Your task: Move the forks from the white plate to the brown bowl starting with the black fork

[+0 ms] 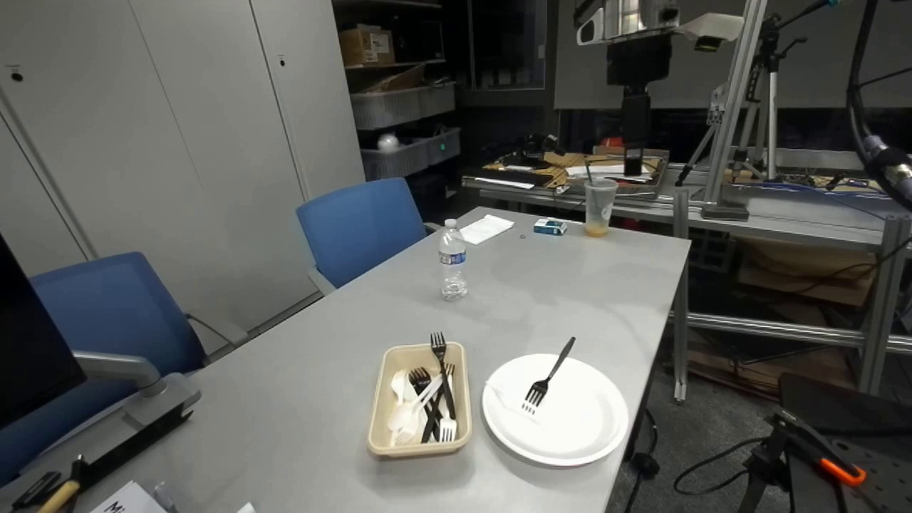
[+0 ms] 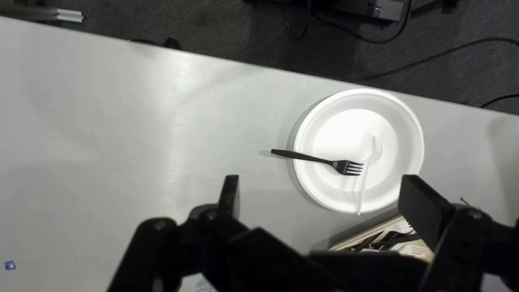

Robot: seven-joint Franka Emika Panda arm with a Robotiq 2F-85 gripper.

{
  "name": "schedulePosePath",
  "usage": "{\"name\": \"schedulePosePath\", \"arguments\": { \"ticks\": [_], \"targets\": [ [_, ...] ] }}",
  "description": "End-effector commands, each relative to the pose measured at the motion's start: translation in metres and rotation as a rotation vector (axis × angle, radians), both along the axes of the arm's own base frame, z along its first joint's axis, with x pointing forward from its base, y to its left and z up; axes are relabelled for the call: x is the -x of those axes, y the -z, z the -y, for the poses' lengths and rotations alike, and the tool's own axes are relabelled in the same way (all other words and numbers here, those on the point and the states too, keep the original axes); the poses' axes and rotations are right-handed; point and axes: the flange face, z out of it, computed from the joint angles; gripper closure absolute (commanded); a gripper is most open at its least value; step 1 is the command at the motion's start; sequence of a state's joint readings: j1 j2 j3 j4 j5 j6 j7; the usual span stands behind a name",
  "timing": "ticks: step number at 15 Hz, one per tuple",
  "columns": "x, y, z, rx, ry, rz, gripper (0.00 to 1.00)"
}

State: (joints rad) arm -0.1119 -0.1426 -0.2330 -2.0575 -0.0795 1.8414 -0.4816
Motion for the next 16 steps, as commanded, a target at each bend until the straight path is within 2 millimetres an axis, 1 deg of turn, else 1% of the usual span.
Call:
{"name": "schedulePosePath", "arguments": {
  "ticks": [1, 4, 5, 6, 8, 9, 11, 16],
  "targets": [
    [-0.010, 0.030, -0.050, 0.082, -0.033, 0.080, 0.00],
    [-0.026, 0.061, -0.087, 0.117, -0.026, 0.164, 0.00],
    [-0.026, 0.069, -0.103, 0.126, -0.022, 0.190, 0.00],
    [-0.028, 0.080, -0.113, 0.138, -0.014, 0.205, 0.00],
    [-0.029, 0.099, -0.128, 0.159, 0.012, 0.220, 0.00],
    [-0.030, 0.086, -0.118, 0.134, -0.008, 0.194, 0.00],
    [-0.029, 0.100, -0.128, 0.143, 0.004, 0.197, 0.00],
    [-0.030, 0.102, -0.128, 0.142, 0.009, 0.198, 0.00]
  ]
}}
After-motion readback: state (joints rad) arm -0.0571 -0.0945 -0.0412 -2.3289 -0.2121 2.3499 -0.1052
